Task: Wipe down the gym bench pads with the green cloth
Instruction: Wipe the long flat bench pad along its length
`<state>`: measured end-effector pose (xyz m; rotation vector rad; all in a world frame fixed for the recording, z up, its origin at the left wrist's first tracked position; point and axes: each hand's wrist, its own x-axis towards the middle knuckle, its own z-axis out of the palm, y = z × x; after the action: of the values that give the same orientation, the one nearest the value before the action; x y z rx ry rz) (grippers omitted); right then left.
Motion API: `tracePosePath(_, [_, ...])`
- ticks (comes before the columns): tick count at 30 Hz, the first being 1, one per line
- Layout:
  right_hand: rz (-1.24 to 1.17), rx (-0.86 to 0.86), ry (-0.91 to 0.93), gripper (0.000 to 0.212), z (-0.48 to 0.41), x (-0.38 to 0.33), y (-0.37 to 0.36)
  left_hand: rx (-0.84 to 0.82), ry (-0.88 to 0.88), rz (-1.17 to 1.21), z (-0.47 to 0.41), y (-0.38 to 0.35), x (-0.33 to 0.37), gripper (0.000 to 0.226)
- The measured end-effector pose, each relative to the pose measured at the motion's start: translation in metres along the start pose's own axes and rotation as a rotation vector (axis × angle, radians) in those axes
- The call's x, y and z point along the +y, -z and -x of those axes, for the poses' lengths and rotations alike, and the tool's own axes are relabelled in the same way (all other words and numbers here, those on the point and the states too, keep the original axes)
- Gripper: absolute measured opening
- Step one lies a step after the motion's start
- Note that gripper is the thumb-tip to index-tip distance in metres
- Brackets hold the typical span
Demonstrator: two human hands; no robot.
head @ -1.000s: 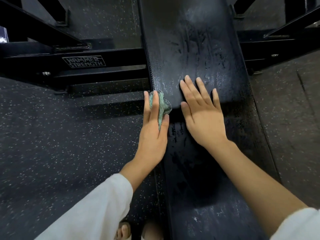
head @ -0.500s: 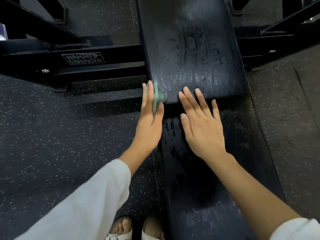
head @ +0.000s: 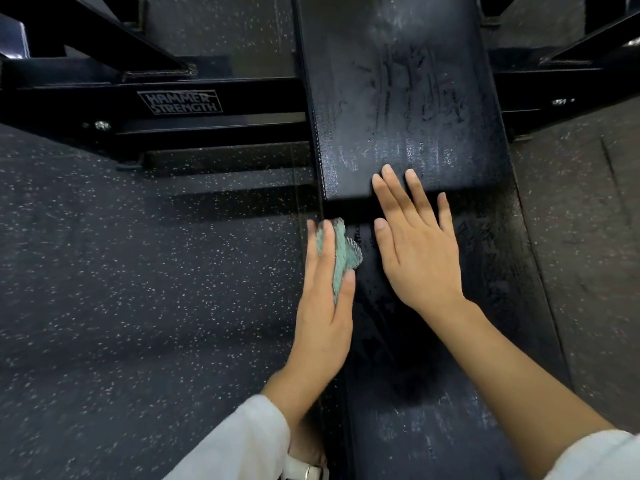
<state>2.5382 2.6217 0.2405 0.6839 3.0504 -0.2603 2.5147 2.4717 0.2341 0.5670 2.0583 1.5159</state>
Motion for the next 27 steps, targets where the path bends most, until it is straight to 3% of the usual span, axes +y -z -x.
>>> tracePosePath(8, [-0.025,-0.014,-0.005,0.053,0.000,0.000,0.002,0.078,0.033,-0.111,-0.133,0.024,0.014,0.059])
tracePosePath(12, [-0.019,-0.021,-0.013,0.052,0.000,0.000,0.001,0.062,-0.062,-0.097,-0.175,0.036,0.011,0.060])
tracePosePath(27, [-0.015,-0.020,-0.008,0.052,-0.003,0.000,0.002,-0.029,-0.076,-0.126,-0.064,0.016,0.003,0.064])
